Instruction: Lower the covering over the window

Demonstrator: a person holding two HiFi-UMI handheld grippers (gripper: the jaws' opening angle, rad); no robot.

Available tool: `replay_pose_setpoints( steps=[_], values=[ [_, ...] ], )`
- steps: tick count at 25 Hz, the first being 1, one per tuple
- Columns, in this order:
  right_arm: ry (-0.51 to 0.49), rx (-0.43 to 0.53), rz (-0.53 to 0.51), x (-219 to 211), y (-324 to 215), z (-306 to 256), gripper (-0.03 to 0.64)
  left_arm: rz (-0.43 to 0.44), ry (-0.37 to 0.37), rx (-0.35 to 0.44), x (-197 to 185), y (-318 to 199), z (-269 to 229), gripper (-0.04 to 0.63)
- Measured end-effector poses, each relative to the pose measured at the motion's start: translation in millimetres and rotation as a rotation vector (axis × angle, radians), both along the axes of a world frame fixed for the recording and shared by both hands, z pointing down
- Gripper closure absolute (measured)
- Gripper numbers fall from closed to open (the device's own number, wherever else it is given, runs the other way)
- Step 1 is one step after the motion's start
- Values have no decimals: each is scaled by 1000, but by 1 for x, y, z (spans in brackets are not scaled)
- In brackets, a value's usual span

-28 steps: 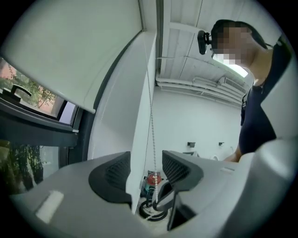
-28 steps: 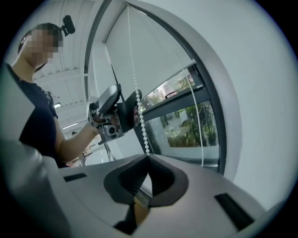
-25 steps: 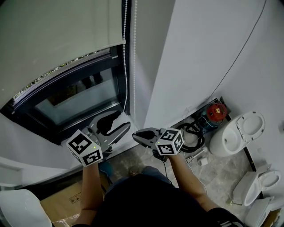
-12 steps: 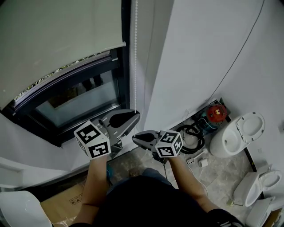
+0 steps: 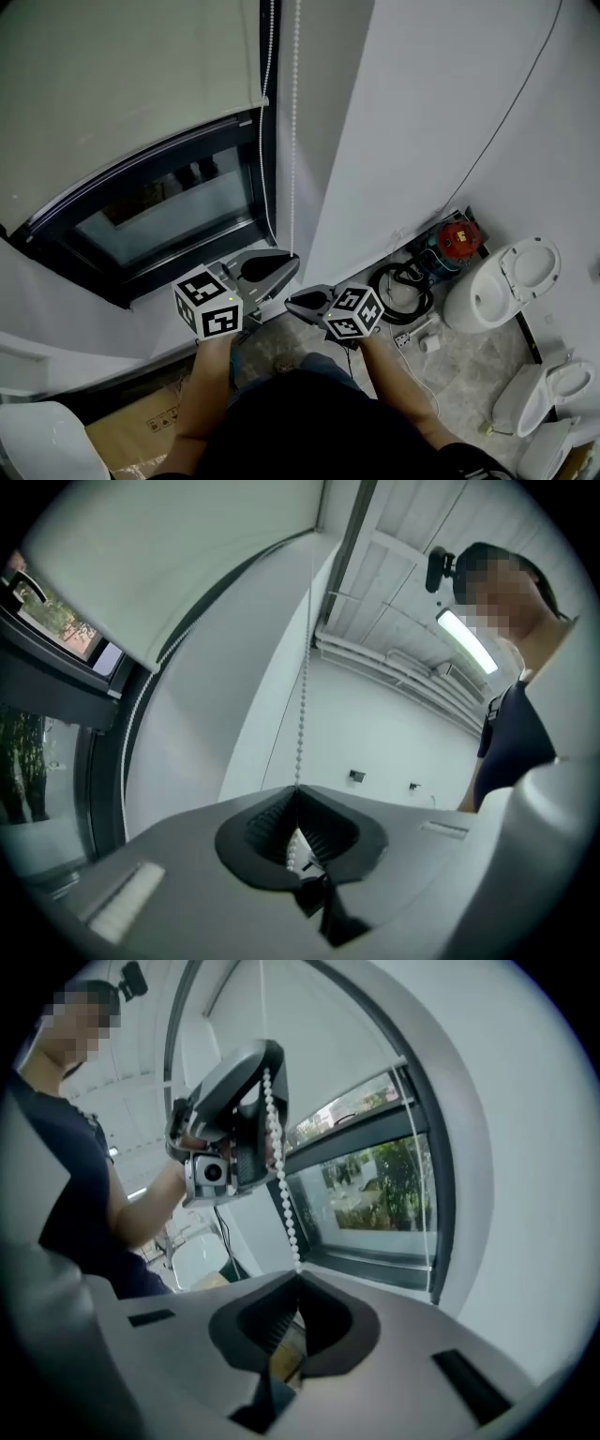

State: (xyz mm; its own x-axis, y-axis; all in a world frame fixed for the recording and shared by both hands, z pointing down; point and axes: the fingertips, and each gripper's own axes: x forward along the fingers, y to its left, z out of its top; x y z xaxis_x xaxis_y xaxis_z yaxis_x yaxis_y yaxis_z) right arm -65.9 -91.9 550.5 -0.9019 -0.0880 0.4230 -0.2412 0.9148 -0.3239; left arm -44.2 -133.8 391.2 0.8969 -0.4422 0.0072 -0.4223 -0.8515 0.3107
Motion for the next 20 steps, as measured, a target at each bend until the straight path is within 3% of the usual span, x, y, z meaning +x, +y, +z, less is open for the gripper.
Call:
replay_pose_setpoints(
  steps=[4, 8, 11, 15, 18, 20],
  values=[
    [-4, -47, 15, 2, 2, 15, 604, 14, 67, -63, 1, 5, 15, 583],
    [31, -57, 6, 3, 4, 28, 604, 10, 30, -83, -1, 4, 30, 583],
    [18, -70, 17, 9, 4, 32, 603, 8, 76, -110, 0, 3, 36, 583],
    [89, -46, -4, 23, 3, 48, 603, 25, 4, -130, 16, 2, 52, 583],
    [91, -51, 3, 30, 2, 55, 603, 20, 36, -168, 22, 4, 58, 583],
    [139, -34, -30, 32, 4, 60, 603, 8, 5, -185, 23, 2, 65, 583]
  ],
)
